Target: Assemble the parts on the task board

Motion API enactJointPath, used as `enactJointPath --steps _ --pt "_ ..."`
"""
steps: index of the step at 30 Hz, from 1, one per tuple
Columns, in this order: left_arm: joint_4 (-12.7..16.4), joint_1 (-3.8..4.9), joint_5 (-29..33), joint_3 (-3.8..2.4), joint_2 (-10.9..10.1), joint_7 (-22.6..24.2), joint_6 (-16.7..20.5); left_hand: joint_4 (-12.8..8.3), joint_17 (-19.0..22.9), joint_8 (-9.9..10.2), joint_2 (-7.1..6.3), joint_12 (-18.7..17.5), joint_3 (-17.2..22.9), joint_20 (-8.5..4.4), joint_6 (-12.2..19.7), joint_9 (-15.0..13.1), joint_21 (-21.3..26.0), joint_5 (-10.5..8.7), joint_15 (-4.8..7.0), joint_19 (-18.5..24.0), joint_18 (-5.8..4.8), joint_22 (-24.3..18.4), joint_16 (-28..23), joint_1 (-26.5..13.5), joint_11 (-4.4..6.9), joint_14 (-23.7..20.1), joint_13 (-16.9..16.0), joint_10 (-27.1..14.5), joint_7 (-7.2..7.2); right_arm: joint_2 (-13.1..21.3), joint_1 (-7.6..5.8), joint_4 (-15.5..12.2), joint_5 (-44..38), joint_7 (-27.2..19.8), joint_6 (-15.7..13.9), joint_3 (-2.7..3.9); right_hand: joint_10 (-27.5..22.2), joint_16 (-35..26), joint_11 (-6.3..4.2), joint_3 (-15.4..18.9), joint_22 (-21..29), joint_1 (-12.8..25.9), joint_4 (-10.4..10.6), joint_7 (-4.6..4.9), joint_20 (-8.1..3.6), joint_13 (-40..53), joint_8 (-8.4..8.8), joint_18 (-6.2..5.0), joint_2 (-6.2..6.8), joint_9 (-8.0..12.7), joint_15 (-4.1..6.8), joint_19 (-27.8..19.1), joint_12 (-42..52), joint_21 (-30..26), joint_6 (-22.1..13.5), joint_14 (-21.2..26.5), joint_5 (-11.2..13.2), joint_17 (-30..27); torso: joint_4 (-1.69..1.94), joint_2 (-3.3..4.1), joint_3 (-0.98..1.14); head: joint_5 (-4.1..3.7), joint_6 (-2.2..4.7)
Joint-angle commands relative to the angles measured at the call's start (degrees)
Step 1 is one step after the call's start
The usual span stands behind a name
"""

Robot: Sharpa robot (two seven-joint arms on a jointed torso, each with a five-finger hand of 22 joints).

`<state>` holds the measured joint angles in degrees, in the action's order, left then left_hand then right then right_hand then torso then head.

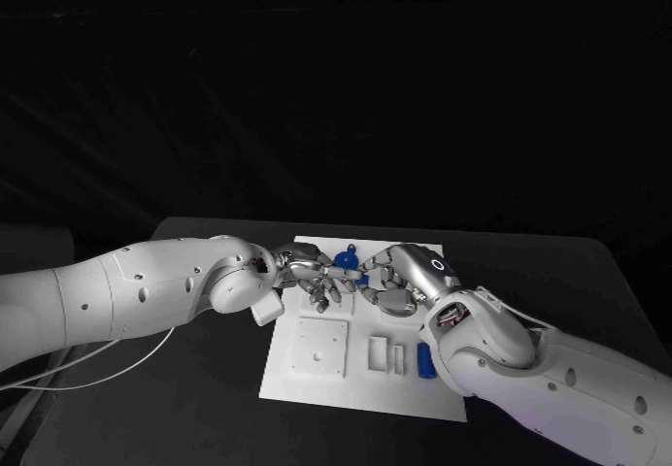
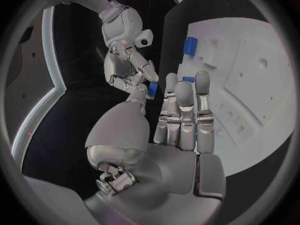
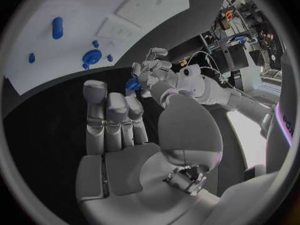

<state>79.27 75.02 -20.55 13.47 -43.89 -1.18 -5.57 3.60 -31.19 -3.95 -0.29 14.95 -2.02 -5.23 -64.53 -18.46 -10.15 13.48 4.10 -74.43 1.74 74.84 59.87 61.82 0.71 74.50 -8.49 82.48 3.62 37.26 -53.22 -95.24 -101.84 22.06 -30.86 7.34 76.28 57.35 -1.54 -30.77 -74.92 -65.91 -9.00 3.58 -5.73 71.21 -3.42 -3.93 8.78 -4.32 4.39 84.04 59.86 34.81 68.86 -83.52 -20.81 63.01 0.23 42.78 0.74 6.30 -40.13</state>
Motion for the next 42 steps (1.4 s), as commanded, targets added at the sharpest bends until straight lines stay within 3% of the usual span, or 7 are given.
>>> enactJointPath --steps 1,12,19,24,34,39,42 --pt "0.15 0.0 -0.2 -0.04 0.17 1.24 -0.63 -0.54 -0.09 0.22 0.58 0.18 -0.13 0.01 0.38 -0.15 0.27 0.32 -0.06 0.36 -0.07 0.15 0.35 0.29 -0.05 -0.64 -0.02 -0.5 0.05 -0.19 0.03 -0.03 -0.03 -0.72 0.61 0.02 0.36 0.33 -0.22 0.08 -0.05 -0.2 0.35 0.04 -0.24 0.05 -0.21 0.0 0.16 -0.09 0.31 2.81 0.34 0.39 0.37 -0.06 0.34 0.05 0.05 0.01 0.02 -0.06 -0.03" --pt "0.21 0.0 0.82 -0.04 0.26 1.92 -1.07 -3.32 0.06 0.23 3.3 -0.74 0.63 0.04 0.13 -0.22 0.61 2.94 -0.05 0.47 -0.09 0.52 0.94 2.29 -0.04 -0.85 0.76 -0.84 -0.11 -0.57 0.03 0.36 0.09 -0.99 1.57 0.01 0.38 0.37 -0.21 0.18 -0.06 -0.21 0.39 0.05 -0.23 0.11 -0.2 0.0 0.17 -0.09 0.3 2.81 0.38 0.47 0.37 -0.05 0.35 0.08 0.03 -0.02 0.0 -0.19 -0.06" --pt "0.23 0.0 1.29 -0.04 0.25 2.18 -1.58 -5.82 0.06 0.19 5.36 -1.62 2.97 -0.09 -0.42 -0.24 0.66 6.43 0.08 0.56 -0.2 0.71 1.25 5.55 0.13 -0.92 1.5 -0.55 -0.5 -0.67 0.03 0.7 0.11 -1.11 1.9 0.01 0.34 0.33 -0.21 0.32 -0.04 -0.26 0.41 0.04 -0.23 0.11 -0.21 0.0 0.13 -0.1 0.3 2.8 0.33 0.43 0.39 -0.04 0.34 0.05 0.01 -0.01 -0.01 -0.18 -0.11" --pt "0.2 0.0 1.76 -0.04 0.26 2.22 -1.78 -7.92 0.07 0.04 6.8 -2.62 4.84 -0.19 -0.84 -2.09 0.56 7.49 0.13 0.67 -0.25 0.93 1.42 7.93 0.13 -0.99 2.34 -0.14 -0.8 -0.76 0.03 0.75 0.11 -1.16 2.02 0.01 0.34 0.33 -0.21 0.32 -0.04 -0.26 0.41 0.04 -0.23 0.11 -0.21 0.0 0.13 -0.1 0.3 2.8 0.33 0.43 0.39 -0.04 0.34 0.05 0.02 -0.01 0.01 -0.21 -0.13" --pt "0.25 0.0 2.11 -0.04 0.37 1.99 -1.96 -9.93 0.22 0.13 7.09 -4.14 5.77 -0.14 -0.07 -6.36 0.02 8.18 0.1 0.93 -0.14 1.03 1.77 8.03 0.12 -1.07 3.54 0.7 -0.82 -0.99 0.03 0.71 0.16 -1.24 1.99 0.01 0.34 0.39 -0.2 0.41 -0.05 -0.25 0.47 0.04 -0.23 0.12 -0.21 0.01 0.09 -0.1 0.3 2.79 0.33 0.47 0.39 -0.06 0.35 0.09 0.04 0.0 0.0 -0.21 -0.2" --pt "0.37 0.0 2.87 -0.04 0.48 2.03 -1.9 -10.68 0.24 0.04 7.19 -4.5 6.29 -0.22 -0.42 -7.13 -0.21 9.36 0.2 0.97 -0.15 1.07 1.92 8.37 0.25 -1.0 3.74 1.29 -0.98 -1.12 0.03 0.82 0.21 -1.29 2.01 0.01 0.36 0.33 -0.22 0.46 -0.04 -0.35 0.47 0.02 -0.23 0.16 -0.21 0.01 0.01 -0.12 0.31 2.79 0.36 0.45 0.44 -0.04 0.36 0.05 0.02 -0.01 0.01 -0.14 -0.28" --pt "0.52 0.0 4.2 -0.04 0.52 2.16 -1.47 -11.46 0.09 -0.1 7.14 -4.81 6.97 -0.41 -1.19 -8.28 -0.6 11.44 0.41 0.87 -0.17 1.2 2.35 8.6 0.48 -0.72 3.88 2.28 -1.17 -1.2 0.03 0.97 0.25 -1.31 2.0 0.01 0.36 0.33 -0.22 0.46 -0.04 -0.35 0.47 0.02 -0.23 0.16 -0.21 0.01 0.01 -0.12 0.31 2.79 0.36 0.45 0.44 -0.04 0.36 0.05 0.04 -0.02 0.01 -0.14 -0.29"
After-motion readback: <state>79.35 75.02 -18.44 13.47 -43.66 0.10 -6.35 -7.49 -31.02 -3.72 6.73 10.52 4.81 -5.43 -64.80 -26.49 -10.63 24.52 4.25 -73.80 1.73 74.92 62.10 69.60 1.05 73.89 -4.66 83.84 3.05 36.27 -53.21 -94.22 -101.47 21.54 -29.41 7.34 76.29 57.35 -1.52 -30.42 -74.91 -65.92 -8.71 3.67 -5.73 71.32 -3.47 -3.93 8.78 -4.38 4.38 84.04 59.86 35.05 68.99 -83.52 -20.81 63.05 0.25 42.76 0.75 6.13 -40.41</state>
